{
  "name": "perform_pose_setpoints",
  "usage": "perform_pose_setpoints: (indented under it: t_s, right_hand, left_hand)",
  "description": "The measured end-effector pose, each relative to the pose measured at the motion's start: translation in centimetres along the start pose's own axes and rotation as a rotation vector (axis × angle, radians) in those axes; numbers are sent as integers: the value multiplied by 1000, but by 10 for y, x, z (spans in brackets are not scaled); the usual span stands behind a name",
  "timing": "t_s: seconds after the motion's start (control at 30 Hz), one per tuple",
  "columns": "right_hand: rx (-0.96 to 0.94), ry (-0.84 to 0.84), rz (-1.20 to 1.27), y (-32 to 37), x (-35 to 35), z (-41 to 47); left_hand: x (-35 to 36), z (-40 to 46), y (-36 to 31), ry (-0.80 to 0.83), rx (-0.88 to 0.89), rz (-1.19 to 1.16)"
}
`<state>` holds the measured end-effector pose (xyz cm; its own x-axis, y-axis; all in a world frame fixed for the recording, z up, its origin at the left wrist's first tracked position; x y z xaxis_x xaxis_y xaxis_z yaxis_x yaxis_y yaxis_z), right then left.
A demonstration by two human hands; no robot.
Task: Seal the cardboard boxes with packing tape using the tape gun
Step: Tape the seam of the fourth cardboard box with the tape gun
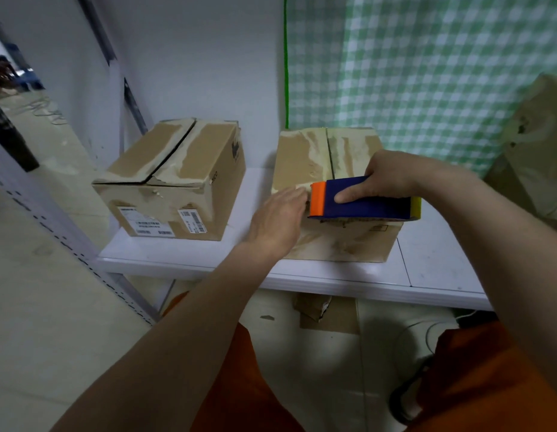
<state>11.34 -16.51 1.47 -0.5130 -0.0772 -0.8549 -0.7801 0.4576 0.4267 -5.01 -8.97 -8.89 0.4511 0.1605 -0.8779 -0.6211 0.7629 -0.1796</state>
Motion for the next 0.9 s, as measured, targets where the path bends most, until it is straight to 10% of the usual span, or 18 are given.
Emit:
perform_pose_setpoints:
  t_s: [0.6,0.9]
  right_hand:
    - [79,-75,-105,-73,-35,-18]
    - [69,-77,-66,-79,-34,-19]
  left_hand:
    - [26,-16,-24,7,-164,254]
    - [46,-11,-74,104,70,402]
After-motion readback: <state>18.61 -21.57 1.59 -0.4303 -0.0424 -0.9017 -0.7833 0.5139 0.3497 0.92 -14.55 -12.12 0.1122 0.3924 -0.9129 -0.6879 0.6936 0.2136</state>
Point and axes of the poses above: each hand's wrist, its own z-axis towards the middle knuckle, its own x-axis out of the palm, y = z × x, the point moved 2 cm from there along z, towards the middle knuckle, and after that the axes turned 8 degrees about z, right-handed, at the moved point
